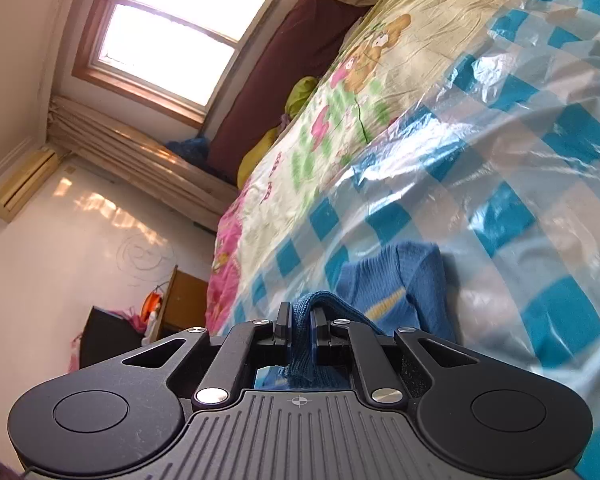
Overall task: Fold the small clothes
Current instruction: 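Lift the hem with both grippers and fold it toward the collar, then lay the hem down on the collar and open both grippers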
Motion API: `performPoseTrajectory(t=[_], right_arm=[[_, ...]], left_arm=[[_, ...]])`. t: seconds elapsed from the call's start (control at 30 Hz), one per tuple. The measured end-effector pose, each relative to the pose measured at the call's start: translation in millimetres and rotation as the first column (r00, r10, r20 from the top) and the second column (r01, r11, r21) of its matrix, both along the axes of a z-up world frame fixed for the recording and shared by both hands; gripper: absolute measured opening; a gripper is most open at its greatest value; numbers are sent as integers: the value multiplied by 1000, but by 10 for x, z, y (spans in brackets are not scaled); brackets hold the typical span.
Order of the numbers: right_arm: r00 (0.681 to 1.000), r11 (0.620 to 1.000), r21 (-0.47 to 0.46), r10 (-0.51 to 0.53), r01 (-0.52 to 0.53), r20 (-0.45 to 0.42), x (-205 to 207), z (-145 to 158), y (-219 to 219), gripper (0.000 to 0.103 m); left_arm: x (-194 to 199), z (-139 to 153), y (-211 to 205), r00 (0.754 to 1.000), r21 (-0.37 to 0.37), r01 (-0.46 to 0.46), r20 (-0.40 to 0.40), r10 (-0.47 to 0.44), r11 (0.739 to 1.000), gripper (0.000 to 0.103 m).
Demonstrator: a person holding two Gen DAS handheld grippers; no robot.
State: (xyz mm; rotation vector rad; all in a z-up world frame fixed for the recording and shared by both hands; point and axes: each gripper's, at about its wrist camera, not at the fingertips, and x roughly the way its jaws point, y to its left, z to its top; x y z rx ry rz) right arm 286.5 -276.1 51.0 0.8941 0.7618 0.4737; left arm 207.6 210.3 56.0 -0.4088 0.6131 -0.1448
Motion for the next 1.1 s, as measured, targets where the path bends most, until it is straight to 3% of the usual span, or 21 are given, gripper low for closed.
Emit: performPoseTrajectory(t=[0.13, 0.27, 0.4, 0.43, 0.63, 0.73, 0.87, 1.0, 1.1], right_arm=[[997, 995, -77, -67, 63, -38, 360, -230, 140, 10], [991, 993, -107, -57, 44, -122, 597, -518, 245, 14], [993, 990, -136, -61, 47, -97, 581, -517, 258, 34], [994, 989, -143, -61, 49, -86, 565, -506, 243, 35], [997, 969, -247, -6, -13, -77, 397, -511, 256, 35], [997, 938, -343, 38, -57, -62, 291, -564, 379, 35], [997, 890, -450, 57, -75, -53, 219, -642, 525, 35], [997, 872, -484, 52, -73, -57, 242, -624, 551, 33], [998, 847, -528, 39, -62, -55, 245, -604, 519, 31]], left_arm=[[306, -337, 59, 995, -4, -71, -70, 70, 997, 12], [438, -638, 104, 980, 3, -135, -145, 134, 991, 12], [400, -738, 134, 971, 1, -171, -170, 168, 985, 12], [387, -725, 139, 971, 1, -172, -169, 170, 985, 13], [177, -598, 154, 972, -33, -193, -141, 186, 981, 14], [-15, -534, 82, 979, -49, -178, -113, 172, 983, 22], [-163, -594, -90, 983, -1, -144, -118, 142, 990, 24], [-148, -813, -204, 967, 135, -131, -199, 156, 982, 25], [-198, -857, -120, 961, 102, -162, -209, 180, 982, 30]])
